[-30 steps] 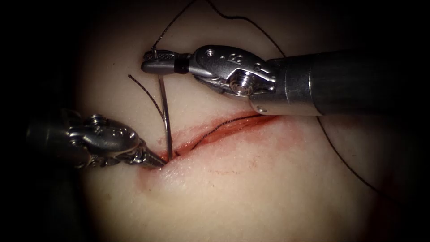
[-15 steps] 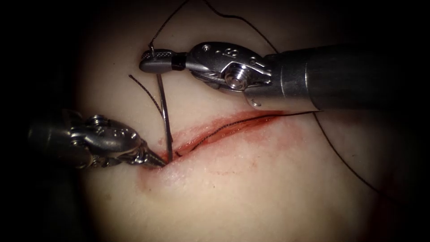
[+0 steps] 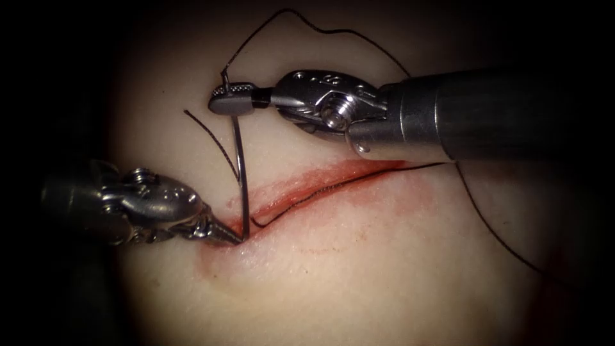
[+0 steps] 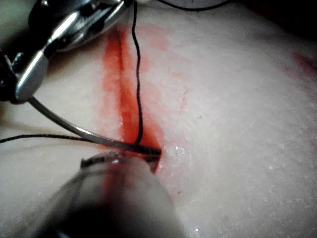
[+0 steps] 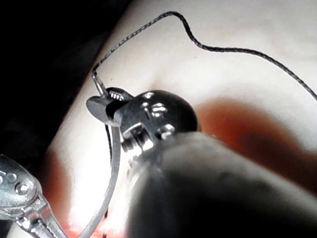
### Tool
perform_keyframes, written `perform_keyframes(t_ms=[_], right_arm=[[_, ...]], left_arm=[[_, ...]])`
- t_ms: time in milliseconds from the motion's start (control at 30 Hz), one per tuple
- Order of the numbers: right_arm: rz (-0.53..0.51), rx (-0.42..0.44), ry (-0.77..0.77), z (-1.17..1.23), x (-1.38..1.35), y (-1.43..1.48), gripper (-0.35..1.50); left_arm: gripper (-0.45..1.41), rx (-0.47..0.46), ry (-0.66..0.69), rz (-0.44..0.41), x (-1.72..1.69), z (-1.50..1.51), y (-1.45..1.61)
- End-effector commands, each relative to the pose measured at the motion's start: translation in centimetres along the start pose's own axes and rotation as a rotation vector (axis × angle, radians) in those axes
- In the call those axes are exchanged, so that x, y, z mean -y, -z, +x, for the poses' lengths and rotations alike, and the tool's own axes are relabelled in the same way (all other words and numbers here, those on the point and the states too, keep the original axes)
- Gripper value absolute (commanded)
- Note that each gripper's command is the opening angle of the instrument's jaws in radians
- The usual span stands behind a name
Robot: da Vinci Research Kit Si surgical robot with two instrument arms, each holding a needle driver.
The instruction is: Wound Closure
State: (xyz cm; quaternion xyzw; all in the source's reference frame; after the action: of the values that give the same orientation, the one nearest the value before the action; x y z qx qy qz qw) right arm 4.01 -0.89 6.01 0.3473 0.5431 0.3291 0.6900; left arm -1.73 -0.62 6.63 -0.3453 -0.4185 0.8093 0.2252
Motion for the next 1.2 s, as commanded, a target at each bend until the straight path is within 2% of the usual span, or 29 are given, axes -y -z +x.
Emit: perform_keyframes(t_ms=[33, 433, 900, 1200], right_arm=[[-0.002, -0.002, -0.022, 0.03, -0.06, -0.08, -0.35], [-0.022, -0.007, -0.134, -0.04, -0.07, -0.08, -0.35], [-0.033, -0.036, -0.141, 0.03, -0.10, -0.08, -0.35], [-0.009, 0.002, -0.188, -0.10, -0.05, -0.06, -0.35]], left_arm=[[-0.45, 0.000, 0.000, 0.000, 0.03, -0.01, -0.07], [-0.45, 0.003, 0.004, -0.002, 0.02, -0.01, -0.08], [-0.45, 0.005, 0.008, -0.005, 0.01, -0.01, -0.09], [-0.45, 0.008, 0.005, -0.008, 0.01, -0.01, -0.08]])
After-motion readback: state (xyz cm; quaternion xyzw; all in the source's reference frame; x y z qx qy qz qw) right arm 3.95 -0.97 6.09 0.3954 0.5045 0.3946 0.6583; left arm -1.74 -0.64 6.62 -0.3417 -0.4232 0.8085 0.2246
